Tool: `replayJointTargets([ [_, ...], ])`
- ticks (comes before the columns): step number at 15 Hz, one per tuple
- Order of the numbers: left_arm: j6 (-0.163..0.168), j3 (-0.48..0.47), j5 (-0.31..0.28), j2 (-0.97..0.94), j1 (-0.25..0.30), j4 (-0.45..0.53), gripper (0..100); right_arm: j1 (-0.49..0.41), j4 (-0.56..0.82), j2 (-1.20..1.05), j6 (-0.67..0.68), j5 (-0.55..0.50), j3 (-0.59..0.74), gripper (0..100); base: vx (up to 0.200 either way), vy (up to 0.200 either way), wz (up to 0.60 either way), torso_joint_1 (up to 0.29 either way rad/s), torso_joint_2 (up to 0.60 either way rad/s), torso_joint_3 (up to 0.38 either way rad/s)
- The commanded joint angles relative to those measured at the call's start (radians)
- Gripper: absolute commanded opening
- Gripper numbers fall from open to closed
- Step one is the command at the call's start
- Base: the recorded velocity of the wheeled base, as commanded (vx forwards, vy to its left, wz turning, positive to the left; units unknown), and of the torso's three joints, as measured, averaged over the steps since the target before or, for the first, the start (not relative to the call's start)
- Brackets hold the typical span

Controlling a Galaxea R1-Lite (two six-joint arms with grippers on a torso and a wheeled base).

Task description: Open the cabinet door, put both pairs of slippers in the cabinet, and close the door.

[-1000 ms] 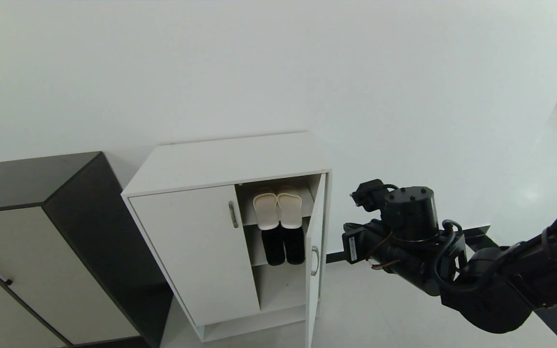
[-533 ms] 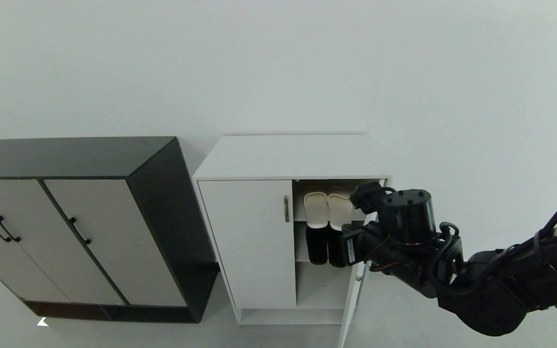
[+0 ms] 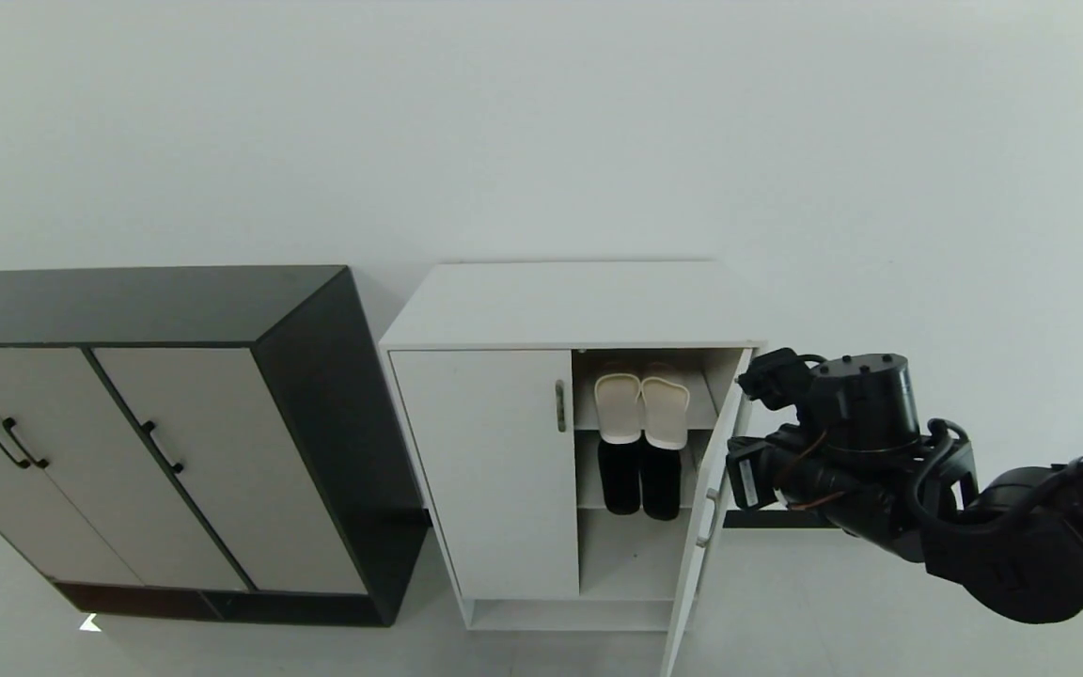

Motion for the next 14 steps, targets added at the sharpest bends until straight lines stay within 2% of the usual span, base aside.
replayJointTargets([
  [1,0.0,0.0,0.0,0.001,-0.001,0.0,0,-0.023,0.04,-0.052,-0.021,0.001,0.012,0,0.0,0.0,0.0,0.0,0.0,0.0],
  [2,0.0,0.0,0.0,0.001,-0.001,0.0,0,-0.023,0.057,-0.054,-0.022,0.003,0.023,0,0.0,0.0,0.0,0.0,0.0,0.0],
  [5,0.0,0.0,0.0,0.001,-0.001,0.0,0,-0.023,0.071,-0.037,-0.025,0.003,0.051,0,0.2,0.0,0.0,-0.004,-0.01,0.005],
  [14,-0.002,0.0,0.0,0.001,-0.001,0.0,0,0.005,0.074,0.041,-0.024,0.018,0.04,0,0.0,0.0,0.0,0.0,0.0,0.0],
])
